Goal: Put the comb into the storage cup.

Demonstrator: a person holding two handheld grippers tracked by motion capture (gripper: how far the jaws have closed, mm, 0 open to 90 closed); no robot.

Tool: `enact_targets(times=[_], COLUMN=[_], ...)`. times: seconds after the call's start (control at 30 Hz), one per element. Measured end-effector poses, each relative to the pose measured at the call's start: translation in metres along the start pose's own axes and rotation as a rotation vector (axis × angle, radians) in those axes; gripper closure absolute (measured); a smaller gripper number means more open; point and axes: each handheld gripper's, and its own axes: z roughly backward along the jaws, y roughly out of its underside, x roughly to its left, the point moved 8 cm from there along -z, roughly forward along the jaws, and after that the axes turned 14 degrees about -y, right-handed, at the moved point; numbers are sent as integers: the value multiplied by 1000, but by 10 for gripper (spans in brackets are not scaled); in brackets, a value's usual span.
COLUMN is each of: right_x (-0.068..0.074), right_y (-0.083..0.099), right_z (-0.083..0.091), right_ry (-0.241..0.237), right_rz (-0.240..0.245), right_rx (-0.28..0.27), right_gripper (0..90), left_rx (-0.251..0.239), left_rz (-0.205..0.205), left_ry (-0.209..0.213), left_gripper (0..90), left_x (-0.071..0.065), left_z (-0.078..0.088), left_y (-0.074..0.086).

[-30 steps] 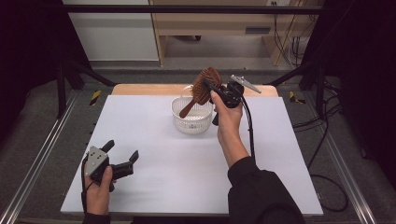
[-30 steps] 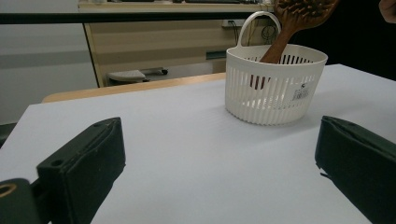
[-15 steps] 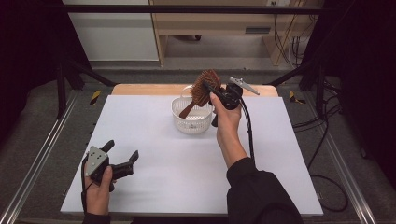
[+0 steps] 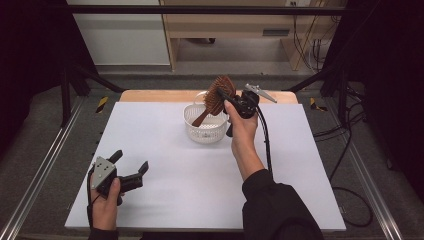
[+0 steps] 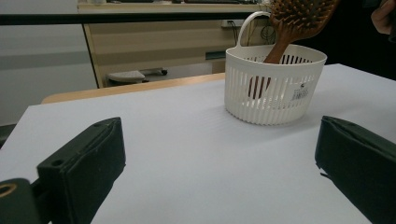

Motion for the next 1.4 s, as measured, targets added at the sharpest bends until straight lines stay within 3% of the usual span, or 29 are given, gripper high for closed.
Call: enact_targets(times=[1.4], right_x=[-4], right_y=[12], right_z=[-1], right_ry=[-4], right_rz=[-19], right_rx=[9], right_gripper=[515], left_rx=[-1], left_rz=[0], left_ry=[1], left_gripper=[16], left_x=[0], left_z=[0], left_y=[0])
